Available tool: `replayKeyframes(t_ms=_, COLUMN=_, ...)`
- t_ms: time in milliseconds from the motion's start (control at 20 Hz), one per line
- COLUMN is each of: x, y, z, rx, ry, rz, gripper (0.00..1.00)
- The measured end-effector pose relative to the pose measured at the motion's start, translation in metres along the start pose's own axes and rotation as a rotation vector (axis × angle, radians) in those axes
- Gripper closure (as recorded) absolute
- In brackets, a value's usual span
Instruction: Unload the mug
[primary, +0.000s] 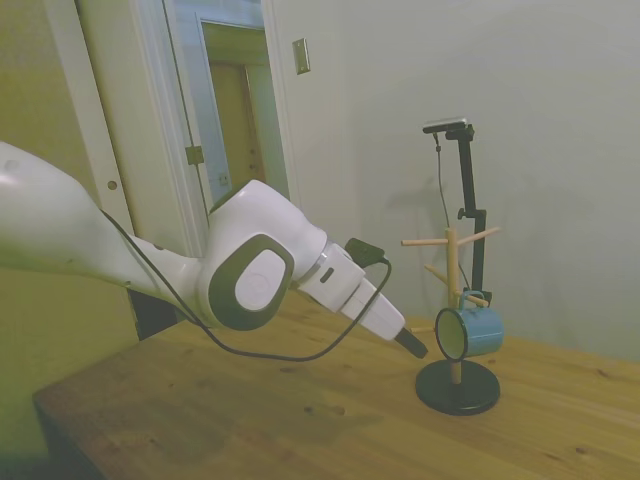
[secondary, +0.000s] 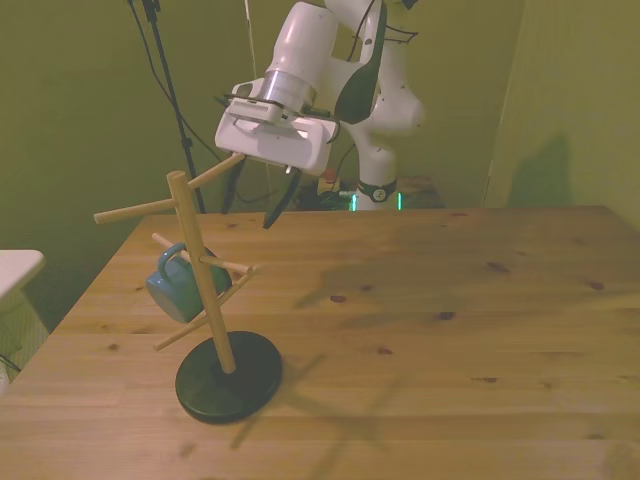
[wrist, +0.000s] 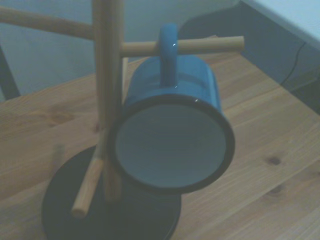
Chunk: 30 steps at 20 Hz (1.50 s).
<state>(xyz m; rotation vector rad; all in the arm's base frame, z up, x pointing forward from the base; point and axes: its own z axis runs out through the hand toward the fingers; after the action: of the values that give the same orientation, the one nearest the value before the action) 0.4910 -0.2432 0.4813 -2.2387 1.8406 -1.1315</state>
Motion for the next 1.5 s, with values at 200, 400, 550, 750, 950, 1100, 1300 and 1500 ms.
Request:
replayKeyframes(t_ms=200, x=0.013, y=-0.009, z=0.019, rx=0.002, ry=0.039, rz=0.034, gripper=0.00)
replayKeyframes(t_ms=400, x=0.016, y=-0.016, z=0.036, rx=0.000, ry=0.059, rz=0.051, gripper=0.00)
replayKeyframes(t_ms=550, x=0.020, y=-0.017, z=0.046, rx=-0.006, ry=0.072, rz=0.063, gripper=0.00)
replayKeyframes(t_ms=750, x=0.027, y=-0.012, z=0.058, rx=-0.021, ry=0.082, rz=0.079, gripper=0.00)
replayKeyframes(t_ms=950, x=0.037, y=-0.011, z=0.065, rx=-0.024, ry=0.093, rz=0.098, gripper=0.00)
replayKeyframes(t_ms=1100, x=0.043, y=-0.013, z=0.069, rx=-0.022, ry=0.101, rz=0.107, gripper=0.00)
replayKeyframes(t_ms=1300, x=0.054, y=-0.015, z=0.079, rx=-0.022, ry=0.114, rz=0.132, gripper=0.00)
replayKeyframes(t_ms=1500, x=0.058, y=-0.016, z=0.094, rx=-0.028, ry=0.125, rz=0.141, gripper=0.00)
